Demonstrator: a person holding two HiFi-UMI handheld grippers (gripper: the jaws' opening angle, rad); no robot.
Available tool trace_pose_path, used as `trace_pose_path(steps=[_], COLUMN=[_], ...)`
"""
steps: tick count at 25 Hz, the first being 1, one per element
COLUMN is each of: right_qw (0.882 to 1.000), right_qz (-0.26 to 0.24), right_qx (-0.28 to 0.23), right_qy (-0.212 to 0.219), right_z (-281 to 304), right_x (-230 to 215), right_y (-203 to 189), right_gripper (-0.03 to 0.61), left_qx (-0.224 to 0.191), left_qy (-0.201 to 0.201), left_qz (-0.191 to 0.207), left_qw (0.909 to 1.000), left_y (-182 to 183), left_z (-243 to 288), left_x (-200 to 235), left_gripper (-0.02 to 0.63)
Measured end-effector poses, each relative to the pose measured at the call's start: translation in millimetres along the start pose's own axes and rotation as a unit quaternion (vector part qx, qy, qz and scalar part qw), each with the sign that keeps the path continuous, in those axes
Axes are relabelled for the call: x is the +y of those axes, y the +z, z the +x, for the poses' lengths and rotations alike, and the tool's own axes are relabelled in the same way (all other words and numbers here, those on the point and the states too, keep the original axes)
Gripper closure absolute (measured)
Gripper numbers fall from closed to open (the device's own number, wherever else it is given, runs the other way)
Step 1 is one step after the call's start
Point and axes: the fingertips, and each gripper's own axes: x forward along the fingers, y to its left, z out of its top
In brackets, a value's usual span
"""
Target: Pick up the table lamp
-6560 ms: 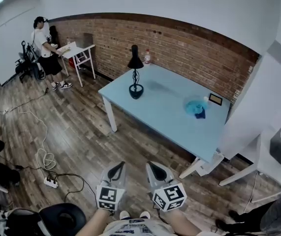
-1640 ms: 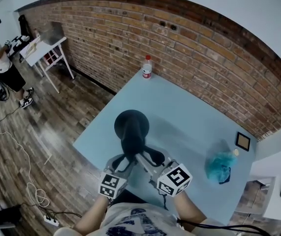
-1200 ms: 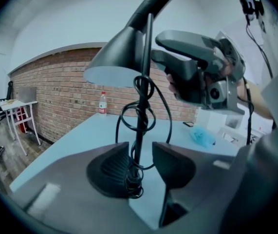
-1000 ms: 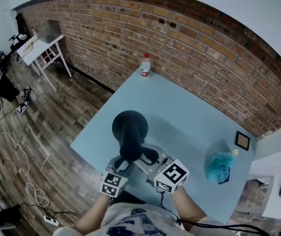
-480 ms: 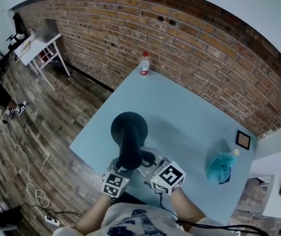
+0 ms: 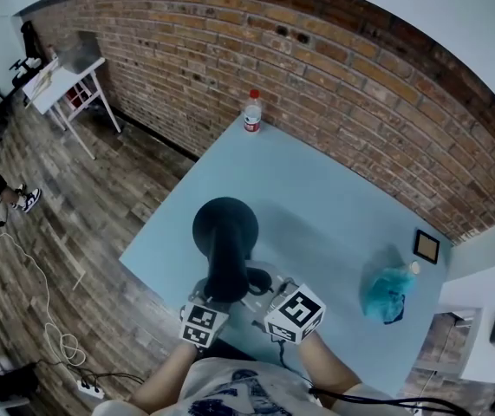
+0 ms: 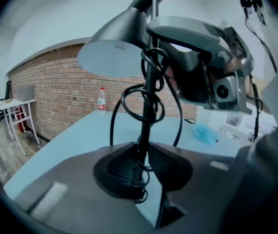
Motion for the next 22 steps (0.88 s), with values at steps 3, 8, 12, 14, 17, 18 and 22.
trace_pose_path(steps=[3, 8, 12, 14, 17, 18, 22], right_qw=[1.0, 1.0, 1.0, 1.0, 1.0, 1.0, 1.0], right_qz=[0.002, -0.01, -0.009, -0.008, -0.01, -0.011, -0.014], right_qx=[-0.002, -0.007, -0.012, -0.015, -0.016, -0.014, -0.016], right_qy=[-0.007, -0.016, -0.022, -0.021, -0.018, -0.018, -0.015], right_z=[-1.3, -1.1, -2.6, -3.2, -3.8, -4.4, -9.1], right_x=[-0.7, -0.5, -0.2, -0.5, -0.8, -0.9, -1.5], right_y=[-0.7, 1.0, 0.5, 1.4, 1.8, 1.4, 3.5], right_gripper=[0.525, 0.531, 0.532, 0.532, 0.534, 0.535, 0.537], left_qx=[-0.001, -0.007, -0.014, -0.017, -0.016, -0.015, -0.014], left_qy=[0.0, 0.004, 0.012, 0.012, 0.01, 0.011, 0.012], left_qz=[0.001, 0.009, 0.013, 0.014, 0.017, 0.017, 0.025], left_qw=[1.0, 0.9999, 0.9997, 0.9997, 0.9997, 0.9997, 0.9995], left_y=[-0.1, 1.0, 0.6, 1.2, 1.6, 1.5, 3.0], left_z=[2.2, 2.3, 1.8, 2.2, 2.6, 2.5, 1.8], left_x=[-0.9, -1.0, -1.2, -1.3, -2.0, -2.4, -5.4], left_gripper=[0.54, 0.546, 0.549, 0.549, 0.55, 0.55, 0.551])
